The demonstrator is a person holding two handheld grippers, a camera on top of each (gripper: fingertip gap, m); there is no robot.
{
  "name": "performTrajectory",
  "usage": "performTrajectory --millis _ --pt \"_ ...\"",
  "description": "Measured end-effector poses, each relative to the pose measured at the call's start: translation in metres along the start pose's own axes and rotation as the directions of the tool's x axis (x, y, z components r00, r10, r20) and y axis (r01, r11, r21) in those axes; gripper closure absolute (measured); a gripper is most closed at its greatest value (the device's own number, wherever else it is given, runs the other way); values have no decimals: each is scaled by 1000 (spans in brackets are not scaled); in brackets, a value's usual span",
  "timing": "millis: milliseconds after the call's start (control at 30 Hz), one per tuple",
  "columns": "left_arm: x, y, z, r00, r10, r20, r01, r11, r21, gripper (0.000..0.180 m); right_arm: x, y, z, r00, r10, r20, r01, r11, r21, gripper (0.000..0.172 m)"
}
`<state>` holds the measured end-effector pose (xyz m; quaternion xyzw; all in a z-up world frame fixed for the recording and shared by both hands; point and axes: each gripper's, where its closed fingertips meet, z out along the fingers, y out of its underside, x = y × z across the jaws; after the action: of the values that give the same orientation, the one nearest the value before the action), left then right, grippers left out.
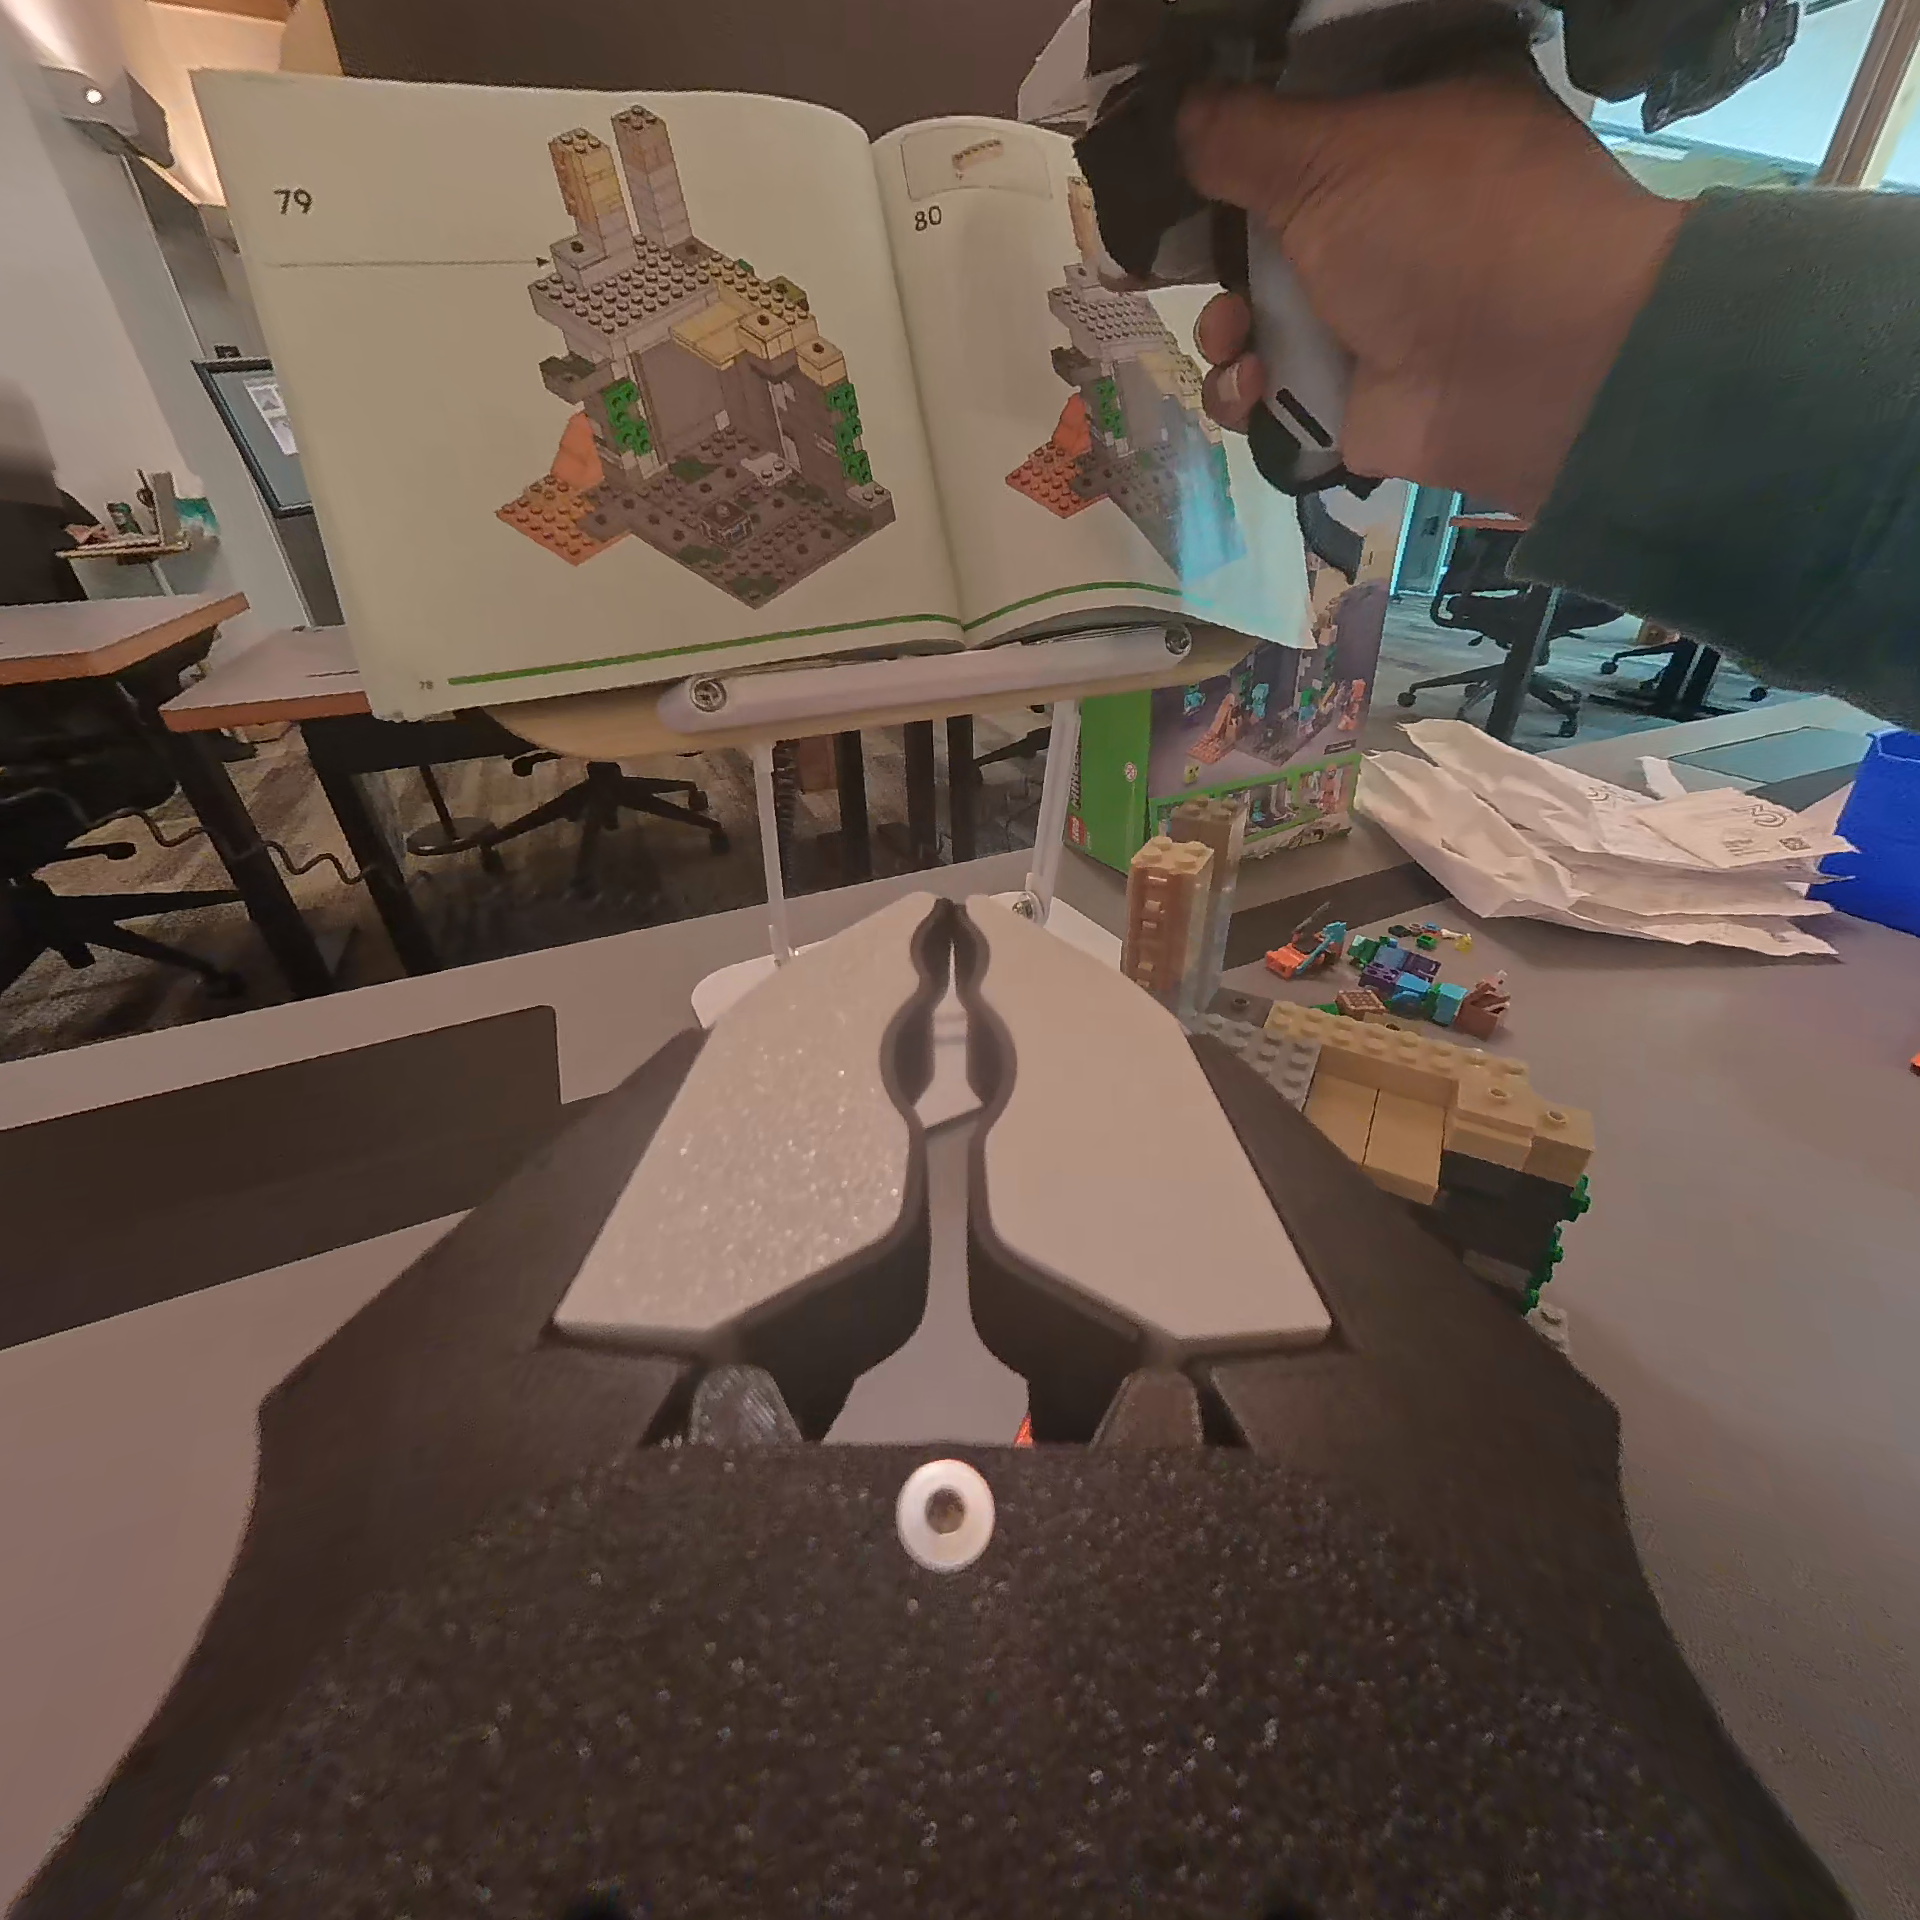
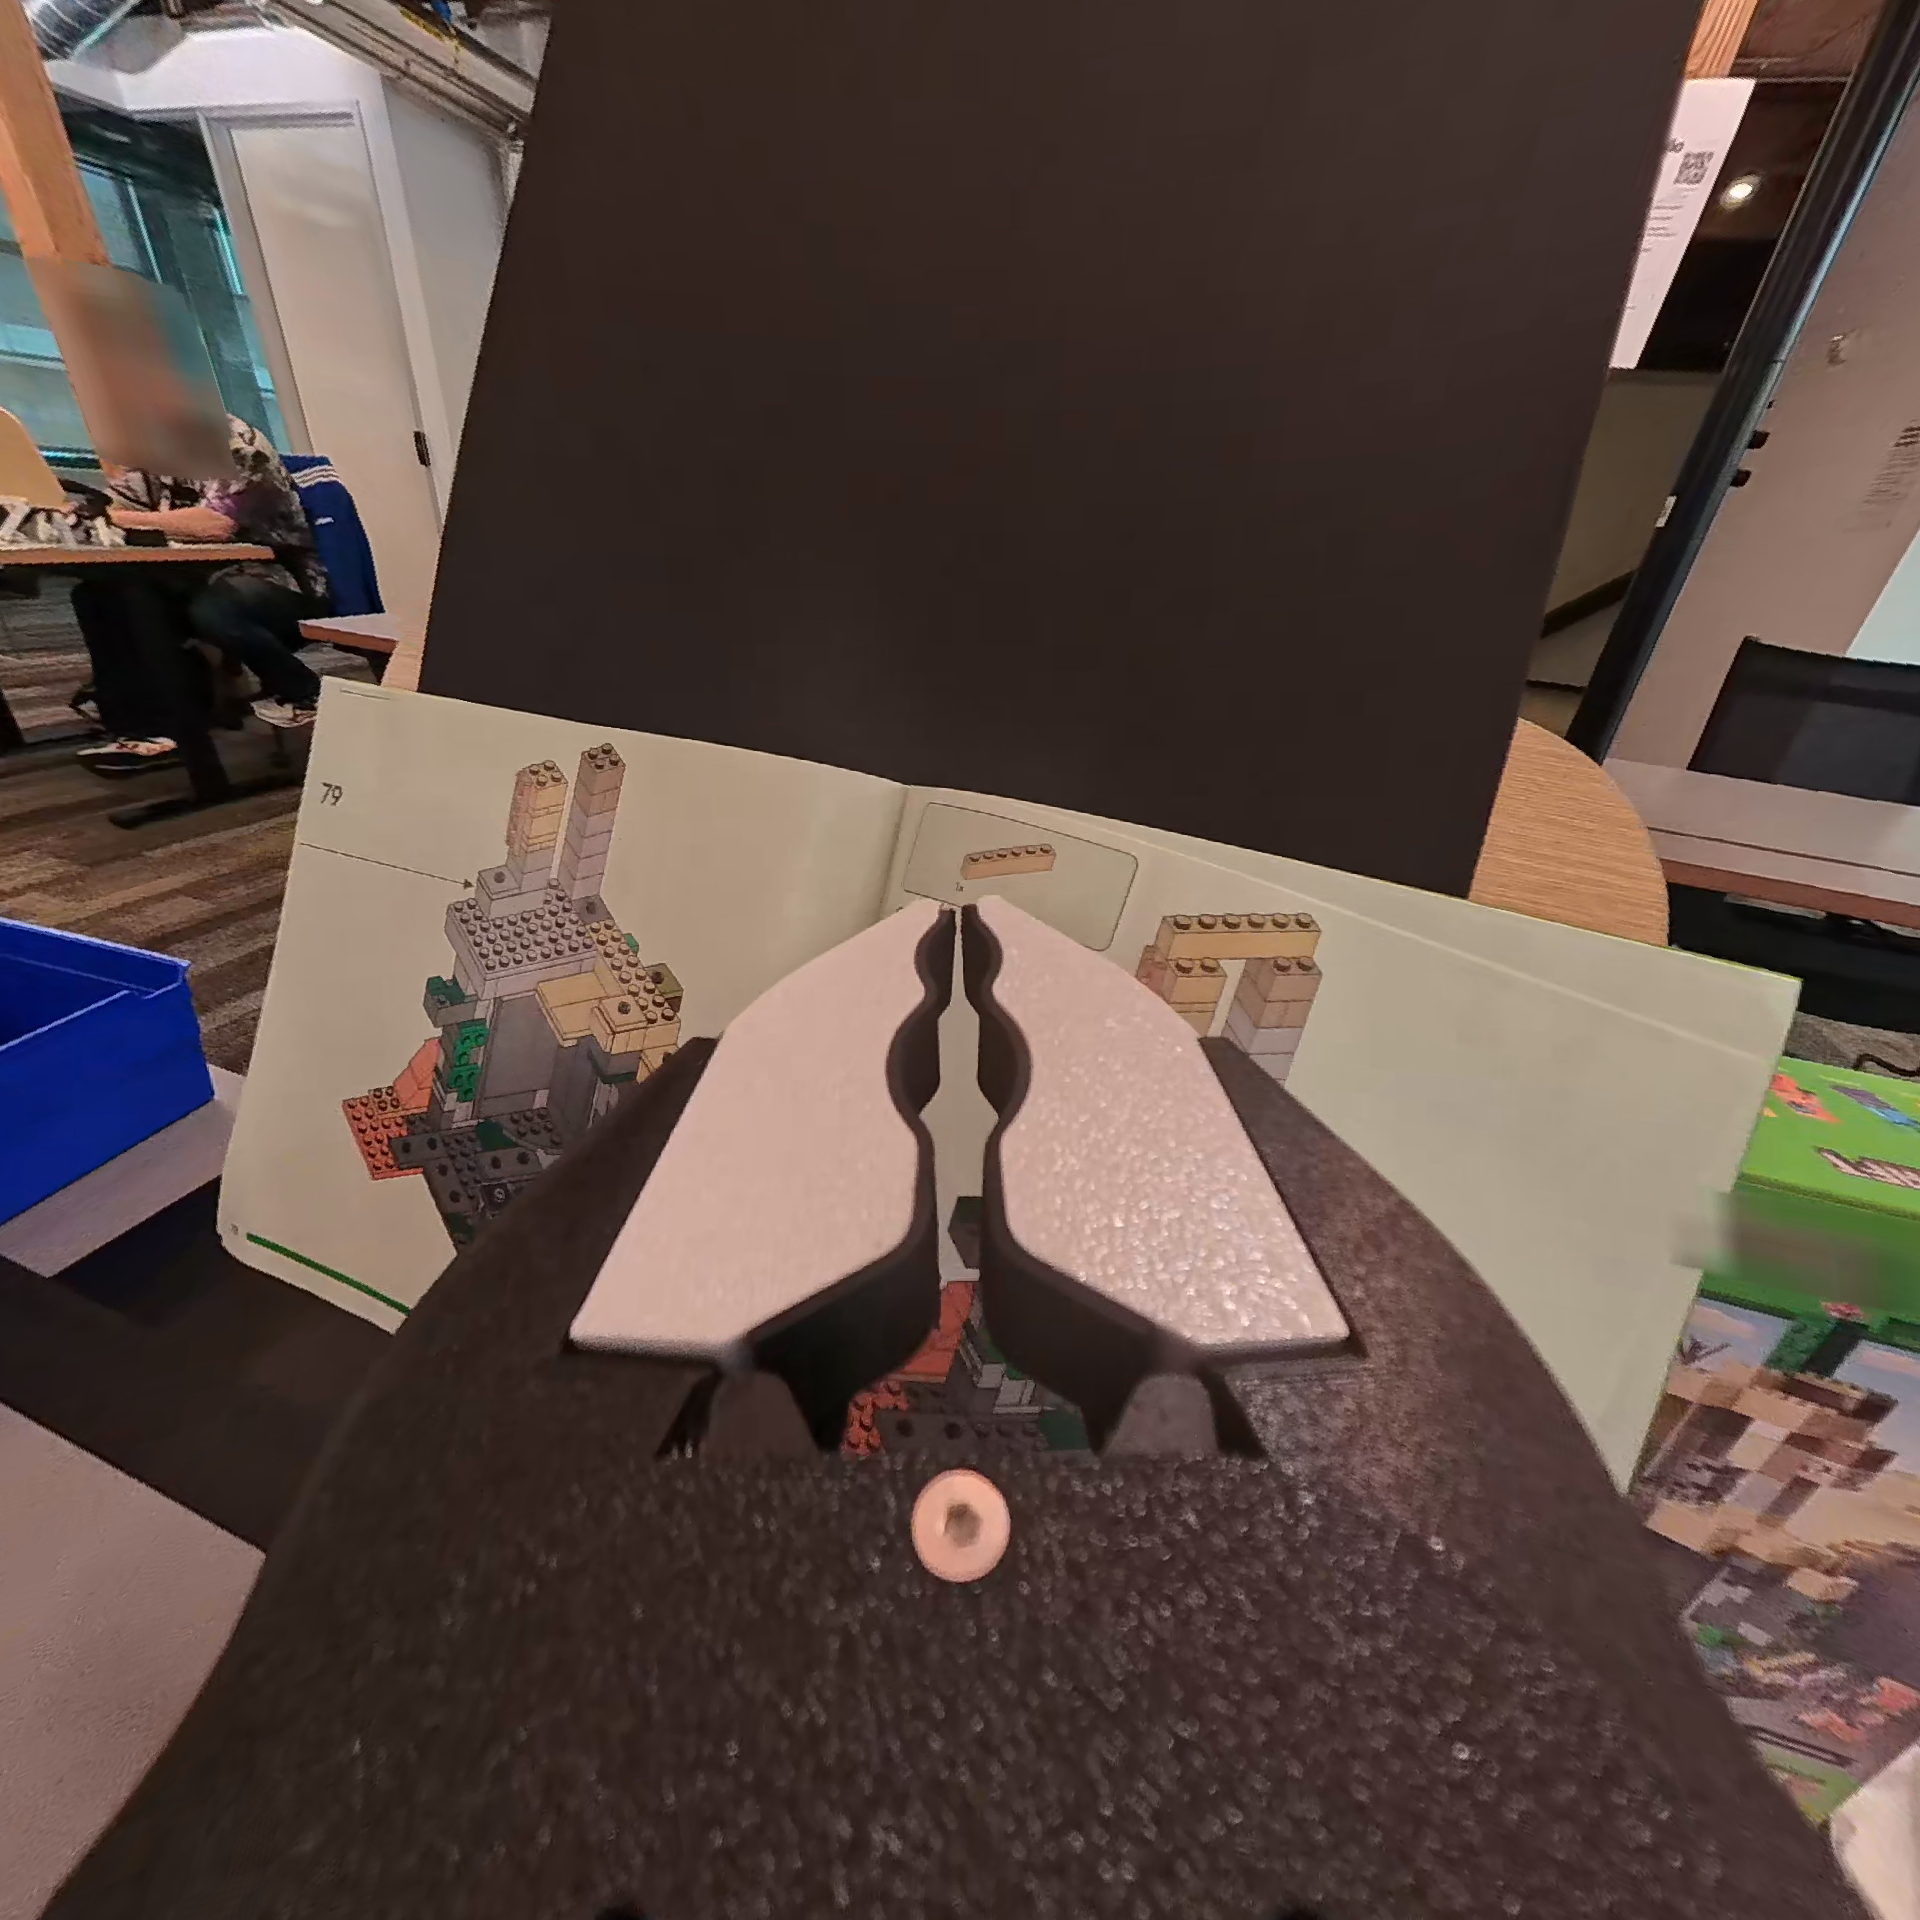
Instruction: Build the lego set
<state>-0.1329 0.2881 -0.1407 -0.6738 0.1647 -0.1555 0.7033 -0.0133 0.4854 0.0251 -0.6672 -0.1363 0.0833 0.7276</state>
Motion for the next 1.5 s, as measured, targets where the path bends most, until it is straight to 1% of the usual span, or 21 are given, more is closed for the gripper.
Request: performTrajectory --millis 267,633,967,1500 --pt "4 -1 -1 1000 12 -11 -12 1000 3 180 5 3 0 1000 -1 -8 1 1000 -11 170" --pt "11 4 1 999 16 -29 -17 1000 -11 180 42 19 -12 998 -21 -62 18 998 -56 171" --pt "15 7 1 999 22 -37 -23 1000 -20 180 63 33 -19 996 -34 -87 27 996 -84 171" --pt "17 8 1 999 30 -43 -32 999 -24 180 66 27 -23 996 -28 -86 22 997 -74 171"
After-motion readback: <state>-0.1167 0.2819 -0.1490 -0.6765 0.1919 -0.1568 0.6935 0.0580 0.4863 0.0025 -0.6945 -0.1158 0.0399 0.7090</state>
